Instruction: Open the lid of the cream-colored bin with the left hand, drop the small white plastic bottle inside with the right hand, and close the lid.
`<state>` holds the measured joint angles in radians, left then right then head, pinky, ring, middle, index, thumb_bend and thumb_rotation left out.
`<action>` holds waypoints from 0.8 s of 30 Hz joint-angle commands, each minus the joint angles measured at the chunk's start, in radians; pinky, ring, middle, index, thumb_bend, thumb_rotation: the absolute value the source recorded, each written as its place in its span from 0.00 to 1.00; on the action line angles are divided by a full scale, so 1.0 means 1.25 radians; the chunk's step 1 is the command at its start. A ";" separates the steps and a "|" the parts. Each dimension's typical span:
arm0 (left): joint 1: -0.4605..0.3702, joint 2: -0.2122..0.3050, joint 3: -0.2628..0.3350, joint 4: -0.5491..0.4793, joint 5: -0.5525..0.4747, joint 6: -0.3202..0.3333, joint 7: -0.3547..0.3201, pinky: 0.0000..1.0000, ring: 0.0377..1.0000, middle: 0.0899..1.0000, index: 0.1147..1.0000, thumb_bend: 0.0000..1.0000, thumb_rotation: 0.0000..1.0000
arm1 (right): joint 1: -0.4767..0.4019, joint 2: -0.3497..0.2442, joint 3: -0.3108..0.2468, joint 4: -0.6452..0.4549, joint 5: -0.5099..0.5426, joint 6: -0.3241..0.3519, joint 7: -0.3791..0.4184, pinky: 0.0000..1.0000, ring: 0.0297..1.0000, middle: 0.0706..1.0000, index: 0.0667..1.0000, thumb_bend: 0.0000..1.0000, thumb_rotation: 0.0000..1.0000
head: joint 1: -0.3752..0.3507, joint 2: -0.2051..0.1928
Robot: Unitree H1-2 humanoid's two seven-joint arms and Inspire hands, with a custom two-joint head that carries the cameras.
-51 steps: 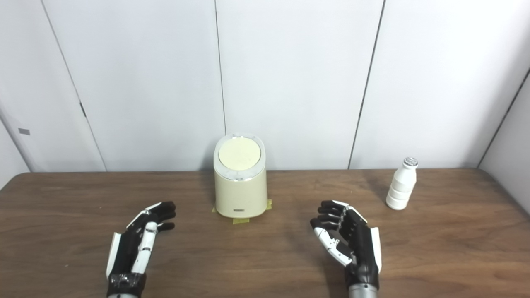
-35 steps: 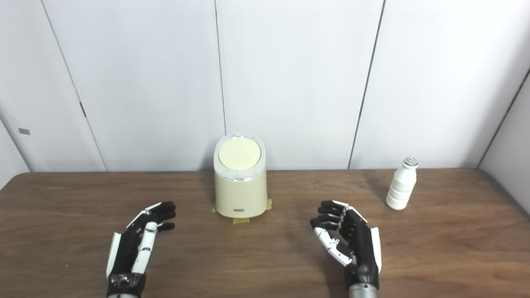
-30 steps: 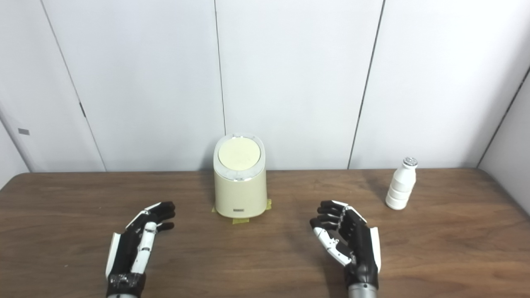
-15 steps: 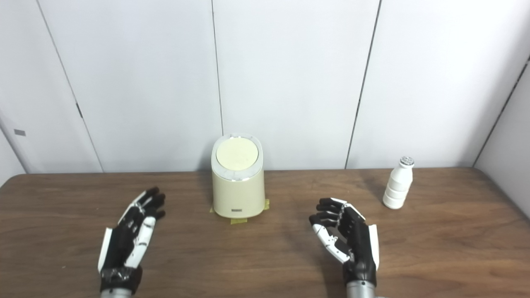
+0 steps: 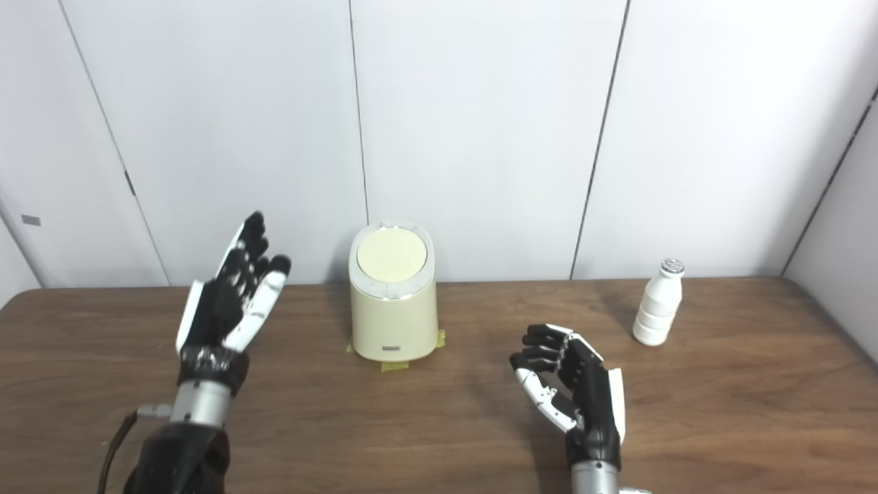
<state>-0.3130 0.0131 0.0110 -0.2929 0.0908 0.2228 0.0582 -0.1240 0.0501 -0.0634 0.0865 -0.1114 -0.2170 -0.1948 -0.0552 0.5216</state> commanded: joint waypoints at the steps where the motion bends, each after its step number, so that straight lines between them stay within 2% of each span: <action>1: -0.062 0.000 -0.011 -0.025 0.041 0.017 0.010 1.00 1.00 1.00 1.00 0.58 0.46 | -0.009 -0.002 -0.002 0.039 0.006 -0.032 -0.002 0.51 0.56 0.57 0.56 0.28 0.14 | -0.001 0.001; 7: -0.124 -0.016 -0.027 -0.004 0.077 0.052 0.018 0.99 1.00 1.00 1.00 0.65 0.35 | -0.009 0.000 0.002 0.042 -0.002 -0.036 -0.006 0.50 0.56 0.57 0.56 0.27 0.14 | -0.005 -0.004; 9: -0.137 -0.019 -0.030 0.007 0.091 0.053 0.025 0.95 0.99 1.00 1.00 0.68 0.32 | -0.009 0.001 0.003 0.044 -0.006 -0.036 -0.008 0.50 0.56 0.57 0.57 0.27 0.15 | -0.007 -0.004; 12: -0.154 -0.035 -0.030 0.036 0.091 0.025 0.037 0.92 0.98 0.99 0.99 0.69 0.26 | -0.010 0.003 0.004 0.044 -0.009 -0.032 -0.010 0.50 0.57 0.57 0.57 0.27 0.16 | -0.007 -0.004; 15: -0.173 -0.048 -0.031 0.065 0.098 0.019 0.047 0.90 0.98 0.99 0.99 0.71 0.21 | -0.012 0.009 0.005 0.043 -0.010 -0.024 -0.014 0.50 0.56 0.57 0.57 0.27 0.14 | -0.011 -0.008; 20: -0.200 -0.051 -0.042 0.113 0.104 -0.012 0.053 0.91 1.00 1.00 0.99 0.71 0.18 | -0.014 0.012 0.007 0.047 -0.011 -0.022 -0.013 0.51 0.57 0.57 0.57 0.27 0.11 | -0.013 -0.009; 24: -0.220 -0.053 -0.047 0.151 0.122 -0.030 0.068 0.91 1.00 1.00 1.00 0.71 0.14 | -0.014 0.016 0.007 0.047 -0.012 -0.019 -0.016 0.51 0.57 0.57 0.56 0.27 0.13 | -0.018 -0.010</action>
<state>-0.5328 -0.0464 -0.0422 -0.1029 0.2227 0.2299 0.1234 -0.1323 0.0607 -0.0588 0.0945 -0.1295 -0.2180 -0.2076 -0.0767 0.5093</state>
